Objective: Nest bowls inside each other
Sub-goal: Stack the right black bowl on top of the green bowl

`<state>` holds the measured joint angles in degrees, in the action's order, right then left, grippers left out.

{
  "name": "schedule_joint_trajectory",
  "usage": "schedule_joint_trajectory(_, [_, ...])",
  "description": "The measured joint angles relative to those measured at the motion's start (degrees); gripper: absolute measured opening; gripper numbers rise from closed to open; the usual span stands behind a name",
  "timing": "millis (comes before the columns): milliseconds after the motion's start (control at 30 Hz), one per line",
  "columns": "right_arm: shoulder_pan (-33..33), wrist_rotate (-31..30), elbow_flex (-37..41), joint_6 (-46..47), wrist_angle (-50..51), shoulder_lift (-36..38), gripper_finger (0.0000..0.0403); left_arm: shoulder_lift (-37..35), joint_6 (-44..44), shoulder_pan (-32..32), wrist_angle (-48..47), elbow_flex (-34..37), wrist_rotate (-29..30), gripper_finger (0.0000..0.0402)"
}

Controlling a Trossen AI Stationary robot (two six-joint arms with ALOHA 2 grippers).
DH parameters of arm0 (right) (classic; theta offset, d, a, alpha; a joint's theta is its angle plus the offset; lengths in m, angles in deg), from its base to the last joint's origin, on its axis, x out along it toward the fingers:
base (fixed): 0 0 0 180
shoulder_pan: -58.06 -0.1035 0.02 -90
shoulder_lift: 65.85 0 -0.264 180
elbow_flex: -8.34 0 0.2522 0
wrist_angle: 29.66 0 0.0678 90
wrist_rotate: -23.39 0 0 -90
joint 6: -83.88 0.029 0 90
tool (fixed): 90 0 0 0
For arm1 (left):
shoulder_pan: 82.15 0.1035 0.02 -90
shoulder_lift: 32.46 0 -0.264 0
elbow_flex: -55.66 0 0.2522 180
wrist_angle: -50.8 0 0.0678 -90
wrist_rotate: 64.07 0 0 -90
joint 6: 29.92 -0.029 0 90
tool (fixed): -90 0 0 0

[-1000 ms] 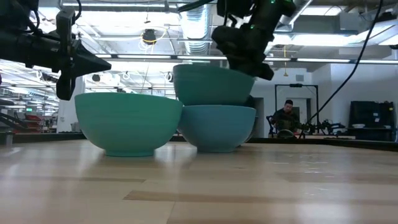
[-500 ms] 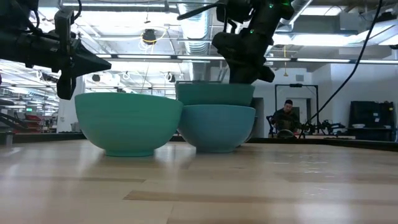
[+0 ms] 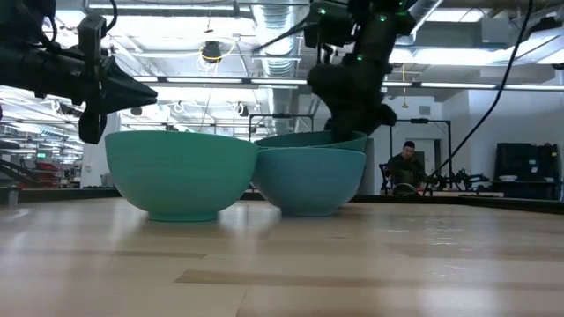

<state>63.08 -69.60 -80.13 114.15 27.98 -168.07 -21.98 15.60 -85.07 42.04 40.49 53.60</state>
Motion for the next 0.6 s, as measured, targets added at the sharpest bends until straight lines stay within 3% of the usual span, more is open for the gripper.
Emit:
schedule_joint_trajectory(167, [-0.1,-0.2,-0.1,1.5,-2.9,-1.4,0.0222,-0.1,1.2,0.0,-0.6,0.0,0.0,0.0041])
schedule_joint_trajectory(600, [1.5,-7.6,-0.2,0.3,-0.4,0.1,0.0219,0.8,2.2,0.0,-0.6,0.0,0.0,0.0042])
